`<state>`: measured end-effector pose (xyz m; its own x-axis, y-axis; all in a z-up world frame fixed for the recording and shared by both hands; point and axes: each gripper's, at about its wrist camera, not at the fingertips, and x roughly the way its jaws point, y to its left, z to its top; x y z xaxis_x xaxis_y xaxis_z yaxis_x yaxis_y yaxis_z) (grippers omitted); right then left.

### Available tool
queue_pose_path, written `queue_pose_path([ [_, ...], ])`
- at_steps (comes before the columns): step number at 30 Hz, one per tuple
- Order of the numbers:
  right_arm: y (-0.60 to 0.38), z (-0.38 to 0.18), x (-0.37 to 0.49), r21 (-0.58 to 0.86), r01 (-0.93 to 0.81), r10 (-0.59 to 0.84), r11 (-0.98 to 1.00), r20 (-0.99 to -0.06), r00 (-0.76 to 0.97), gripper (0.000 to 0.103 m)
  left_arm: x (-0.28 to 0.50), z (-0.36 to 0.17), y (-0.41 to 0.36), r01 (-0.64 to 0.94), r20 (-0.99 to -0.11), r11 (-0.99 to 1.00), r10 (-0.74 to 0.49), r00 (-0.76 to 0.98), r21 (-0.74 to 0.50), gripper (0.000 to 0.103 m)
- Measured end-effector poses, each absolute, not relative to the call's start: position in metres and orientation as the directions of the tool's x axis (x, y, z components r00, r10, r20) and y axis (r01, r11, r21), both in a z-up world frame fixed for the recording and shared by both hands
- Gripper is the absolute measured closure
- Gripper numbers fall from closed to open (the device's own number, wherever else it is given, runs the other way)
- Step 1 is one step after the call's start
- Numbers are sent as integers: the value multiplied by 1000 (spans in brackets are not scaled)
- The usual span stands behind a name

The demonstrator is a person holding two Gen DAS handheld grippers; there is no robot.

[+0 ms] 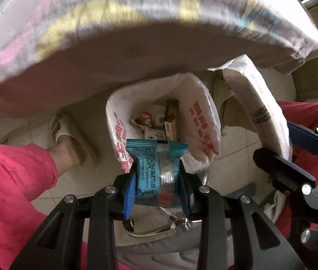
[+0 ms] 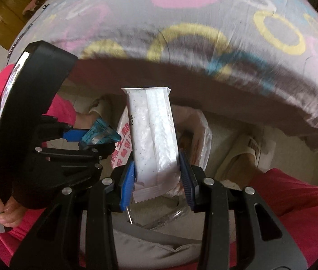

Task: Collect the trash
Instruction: 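Carry the blue packet and clear sachet down over the white plastic bag, then open both tools to drop the packet and sachet into the bag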

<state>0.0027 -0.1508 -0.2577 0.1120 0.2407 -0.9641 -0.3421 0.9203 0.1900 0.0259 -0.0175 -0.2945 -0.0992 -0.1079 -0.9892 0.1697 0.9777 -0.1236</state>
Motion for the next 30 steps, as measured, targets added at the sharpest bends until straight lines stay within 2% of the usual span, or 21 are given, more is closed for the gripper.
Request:
queue_pose_path([
  [19,-136,-329,34,252,-254,238,934,-967,-86,66,39,-353,-15,76,-957,987,-116,-266,-140,71],
  [30,-140,-358,48,212,-179,191,961,-974,-125,66,46,-383,-15,18,-922,986,-150,-358,-167,71],
])
